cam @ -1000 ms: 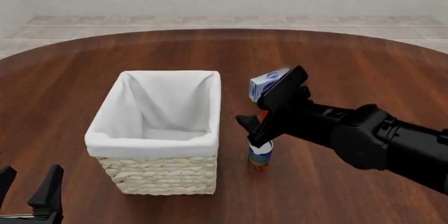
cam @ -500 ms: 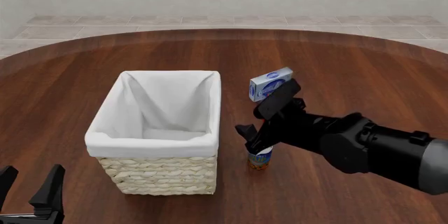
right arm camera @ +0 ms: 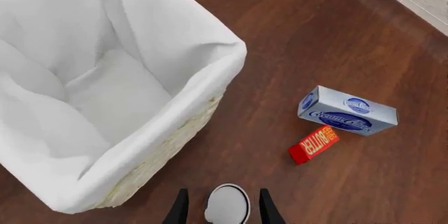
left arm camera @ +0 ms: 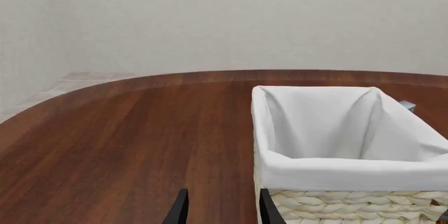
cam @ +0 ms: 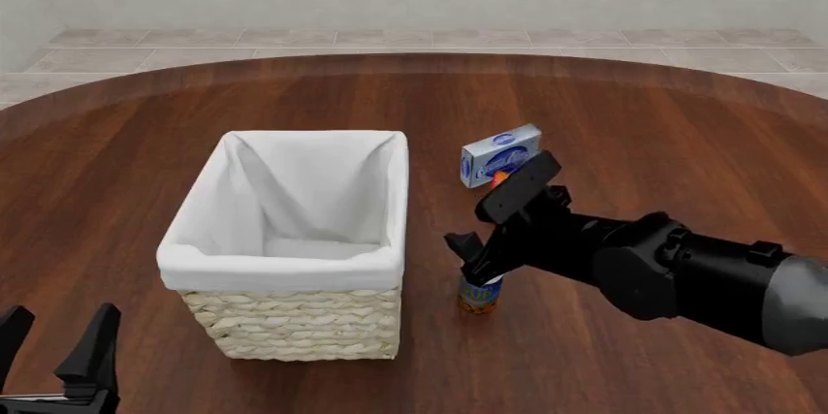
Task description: Pick up the alphabet soup and put it in the basket.
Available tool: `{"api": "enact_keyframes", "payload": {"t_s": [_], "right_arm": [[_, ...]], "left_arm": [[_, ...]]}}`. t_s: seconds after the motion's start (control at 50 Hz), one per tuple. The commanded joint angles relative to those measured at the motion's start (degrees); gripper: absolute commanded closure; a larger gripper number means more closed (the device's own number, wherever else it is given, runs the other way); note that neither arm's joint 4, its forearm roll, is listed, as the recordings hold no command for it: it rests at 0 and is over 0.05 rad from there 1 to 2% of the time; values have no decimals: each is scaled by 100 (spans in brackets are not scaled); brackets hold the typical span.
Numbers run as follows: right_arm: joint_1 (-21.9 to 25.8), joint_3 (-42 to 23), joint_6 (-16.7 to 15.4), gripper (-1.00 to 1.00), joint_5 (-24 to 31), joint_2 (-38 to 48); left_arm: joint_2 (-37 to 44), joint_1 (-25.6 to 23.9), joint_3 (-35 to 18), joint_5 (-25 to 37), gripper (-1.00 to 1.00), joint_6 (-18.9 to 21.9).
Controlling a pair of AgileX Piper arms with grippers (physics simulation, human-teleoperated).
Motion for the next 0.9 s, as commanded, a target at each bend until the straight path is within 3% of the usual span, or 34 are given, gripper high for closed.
{"api": "enact_keyframes", "payload": {"t_s": [0.02, 0.9], "right_arm": [[-76, 41, 3, -100, -83, 126], [-183, 193, -74, -100, -469, 552]], "left_arm": [[-6, 7, 0, 3, -100, -4], [69, 3, 1, -37, -100, -26]]}}
